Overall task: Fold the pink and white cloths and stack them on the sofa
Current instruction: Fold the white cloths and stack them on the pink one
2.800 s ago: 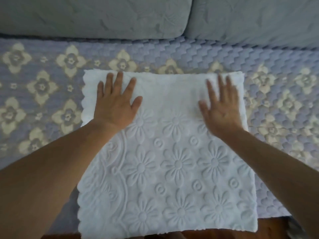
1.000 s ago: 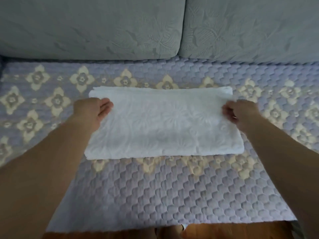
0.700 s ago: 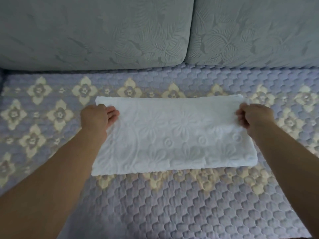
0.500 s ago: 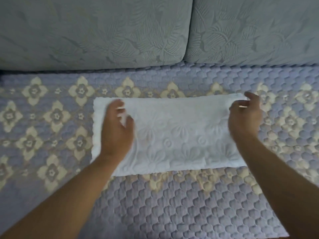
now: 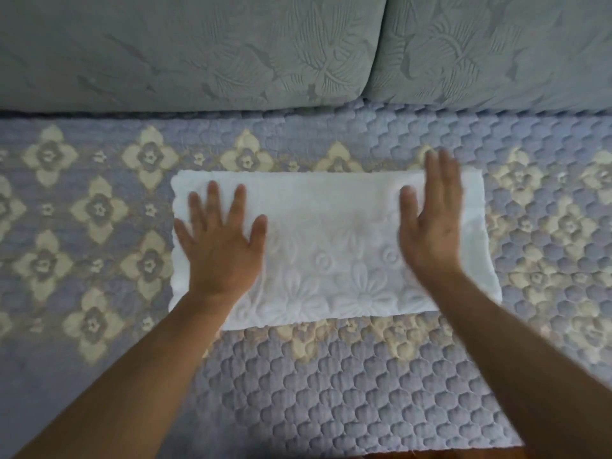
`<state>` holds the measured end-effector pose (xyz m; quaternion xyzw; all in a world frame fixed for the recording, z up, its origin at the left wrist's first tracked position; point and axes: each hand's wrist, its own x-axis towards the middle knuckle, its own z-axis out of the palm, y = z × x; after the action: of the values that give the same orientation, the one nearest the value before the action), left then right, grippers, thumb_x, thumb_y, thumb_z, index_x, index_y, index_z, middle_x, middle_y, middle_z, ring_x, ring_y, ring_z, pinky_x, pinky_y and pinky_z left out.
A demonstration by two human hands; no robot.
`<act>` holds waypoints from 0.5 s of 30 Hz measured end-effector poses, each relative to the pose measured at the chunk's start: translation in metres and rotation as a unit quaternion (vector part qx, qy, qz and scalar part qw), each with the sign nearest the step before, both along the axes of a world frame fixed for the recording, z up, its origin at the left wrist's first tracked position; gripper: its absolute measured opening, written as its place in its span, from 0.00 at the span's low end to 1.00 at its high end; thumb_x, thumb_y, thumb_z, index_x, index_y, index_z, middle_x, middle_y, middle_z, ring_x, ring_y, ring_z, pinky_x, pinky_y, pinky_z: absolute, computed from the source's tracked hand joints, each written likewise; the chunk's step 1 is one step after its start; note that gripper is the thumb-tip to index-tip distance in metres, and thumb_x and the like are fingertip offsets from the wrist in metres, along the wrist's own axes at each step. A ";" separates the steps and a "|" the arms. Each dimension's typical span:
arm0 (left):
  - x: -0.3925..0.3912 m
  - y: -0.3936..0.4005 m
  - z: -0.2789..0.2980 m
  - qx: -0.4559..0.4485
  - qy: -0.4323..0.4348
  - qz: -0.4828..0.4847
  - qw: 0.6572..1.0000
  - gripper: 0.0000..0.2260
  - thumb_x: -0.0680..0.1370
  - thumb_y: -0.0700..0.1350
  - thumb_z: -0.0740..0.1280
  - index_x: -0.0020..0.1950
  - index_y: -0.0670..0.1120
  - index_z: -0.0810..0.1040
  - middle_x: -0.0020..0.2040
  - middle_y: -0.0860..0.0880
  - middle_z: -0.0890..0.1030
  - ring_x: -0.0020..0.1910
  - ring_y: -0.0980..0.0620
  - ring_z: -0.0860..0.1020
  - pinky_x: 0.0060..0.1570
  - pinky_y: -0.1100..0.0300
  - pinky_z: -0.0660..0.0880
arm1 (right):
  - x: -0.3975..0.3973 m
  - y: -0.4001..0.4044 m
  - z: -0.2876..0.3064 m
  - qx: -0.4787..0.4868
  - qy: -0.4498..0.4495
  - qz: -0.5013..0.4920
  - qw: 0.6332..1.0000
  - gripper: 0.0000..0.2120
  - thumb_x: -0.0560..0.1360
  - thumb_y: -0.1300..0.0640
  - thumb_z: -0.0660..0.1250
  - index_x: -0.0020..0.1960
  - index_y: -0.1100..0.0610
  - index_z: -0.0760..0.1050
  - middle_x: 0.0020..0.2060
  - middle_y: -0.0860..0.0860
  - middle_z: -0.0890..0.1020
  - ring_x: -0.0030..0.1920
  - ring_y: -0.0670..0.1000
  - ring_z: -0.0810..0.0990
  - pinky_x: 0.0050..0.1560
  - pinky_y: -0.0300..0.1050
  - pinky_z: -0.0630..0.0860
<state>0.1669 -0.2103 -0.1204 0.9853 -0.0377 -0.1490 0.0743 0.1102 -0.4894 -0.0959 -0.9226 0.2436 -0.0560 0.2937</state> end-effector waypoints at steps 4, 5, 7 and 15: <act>0.006 0.051 0.021 -0.144 0.013 0.260 0.955 0.26 0.80 0.55 0.64 0.72 0.41 0.66 0.67 0.35 0.73 0.66 0.36 0.71 0.67 0.42 0.68 | -0.016 0.107 0.032 0.291 -0.050 0.069 0.953 0.27 0.84 0.43 0.50 0.81 0.46 0.52 0.80 0.43 0.55 0.80 0.43 0.52 0.79 0.54 0.56; 0.002 0.058 0.024 -0.187 0.052 0.313 0.930 0.23 0.79 0.55 0.66 0.65 0.40 0.69 0.59 0.37 0.77 0.58 0.37 0.76 0.58 0.44 0.73 | -0.011 0.117 0.026 0.316 -0.050 0.062 0.945 0.28 0.83 0.41 0.51 0.81 0.46 0.53 0.80 0.43 0.56 0.79 0.41 0.52 0.79 0.53 0.55; -0.008 0.062 0.027 -0.217 0.094 0.342 0.909 0.20 0.78 0.57 0.68 0.54 0.40 0.71 0.44 0.42 0.77 0.42 0.43 0.78 0.41 0.53 0.73 | 0.007 0.118 -0.002 0.321 -0.038 0.024 0.946 0.31 0.81 0.38 0.51 0.81 0.48 0.53 0.80 0.43 0.57 0.79 0.40 0.53 0.80 0.51 0.55; 0.008 0.060 0.061 -0.435 0.302 0.400 0.748 0.11 0.78 0.45 0.72 0.59 0.47 0.79 0.54 0.46 0.85 0.49 0.46 0.84 0.43 0.54 0.79 | 0.020 0.108 -0.002 0.393 -0.003 -0.054 0.918 0.27 0.83 0.39 0.55 0.80 0.46 0.59 0.78 0.42 0.62 0.76 0.39 0.60 0.75 0.38 0.59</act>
<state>0.1750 -0.1507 -0.0598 0.6744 0.3237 -0.3631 0.5555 0.1306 -0.3818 -0.0982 -0.7184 0.2949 0.0259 0.6296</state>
